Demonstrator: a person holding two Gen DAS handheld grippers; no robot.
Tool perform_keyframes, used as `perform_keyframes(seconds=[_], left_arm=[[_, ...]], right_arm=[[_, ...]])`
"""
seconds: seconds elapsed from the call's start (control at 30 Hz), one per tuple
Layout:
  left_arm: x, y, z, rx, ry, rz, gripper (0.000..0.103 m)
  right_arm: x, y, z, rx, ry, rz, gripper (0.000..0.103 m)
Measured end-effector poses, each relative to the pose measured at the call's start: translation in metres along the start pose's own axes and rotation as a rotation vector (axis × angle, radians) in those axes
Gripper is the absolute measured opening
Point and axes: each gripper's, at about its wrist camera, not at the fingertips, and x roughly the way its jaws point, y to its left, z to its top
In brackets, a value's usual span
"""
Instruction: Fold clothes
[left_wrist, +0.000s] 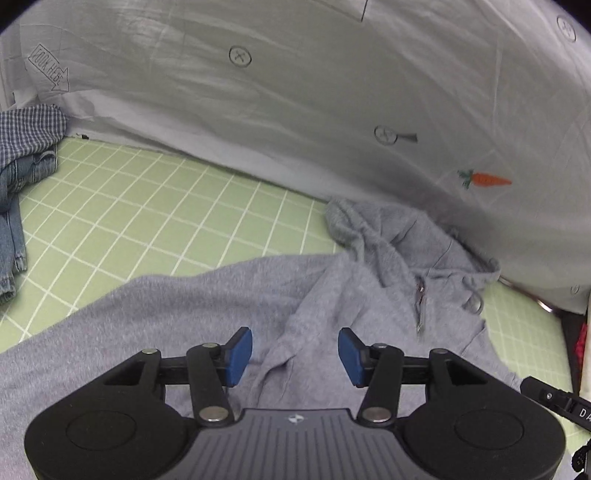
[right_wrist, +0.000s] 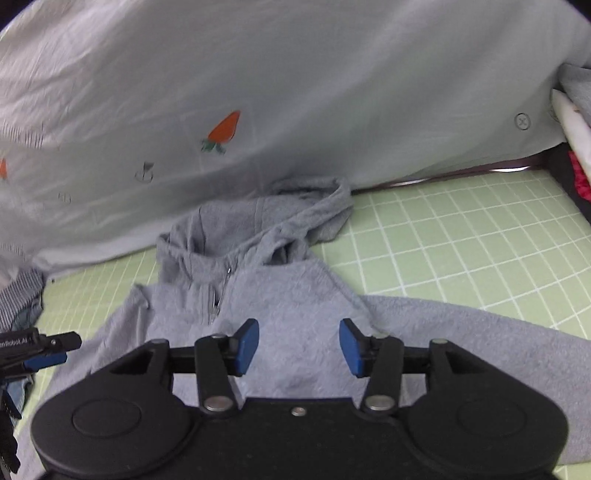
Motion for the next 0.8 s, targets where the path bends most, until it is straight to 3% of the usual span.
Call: perform_keyframes(seconds=[0.1,0.13,0.17,0.2,0.23,0.27,0.43,0.47,0.57,0.63,0.7,0.8], left_arm=[[0.006,0.001,-0.018,0.002,0.044,0.015,0.053],[0.008,0.000,-0.024,0.006,0.058,0.020,0.053],[0.010,0.000,-0.028,0.011,0.070,0.025,0.053],[0.011,-0.001,-0.032,0.019,0.078,0.030,0.053],[0.013,-0.002,-0.034,0.024,0.084,0.038,0.052],[0.014,-0.003,-0.035,0.023,0.089,0.047,0.052],[0.021,-0.001,-0.035,0.018,0.112,0.069,0.048],[0.021,-0.001,-0.035,0.021,0.114,0.071,0.048],[0.020,-0.003,-0.034,0.032,0.113,0.074,0.048],[0.016,-0.008,-0.031,0.073,0.090,0.083,0.047],[0.010,-0.014,-0.027,0.123,0.059,0.091,0.047],[0.010,-0.025,-0.017,0.195,0.025,0.082,0.047]], right_arm=[[0.020,0.013,-0.009,-0.036,0.061,0.039,0.060],[0.026,0.017,-0.012,-0.048,0.081,0.053,0.059],[0.030,0.021,-0.015,-0.084,0.086,0.041,0.053],[0.032,0.023,-0.017,-0.115,0.085,0.021,0.026],[0.030,0.019,-0.016,-0.106,0.074,0.017,0.006],[0.027,0.013,-0.015,-0.085,0.059,0.016,0.003],[-0.017,-0.040,-0.007,0.107,-0.122,-0.086,0.003],[-0.019,-0.055,-0.009,0.148,-0.117,-0.113,0.003],[-0.002,-0.083,-0.018,0.159,0.008,-0.246,0.003],[-0.005,-0.093,-0.023,0.176,0.004,-0.291,0.009],[-0.015,-0.100,-0.025,0.213,-0.037,-0.270,0.038],[-0.020,-0.093,-0.017,0.169,-0.096,-0.235,0.043]])
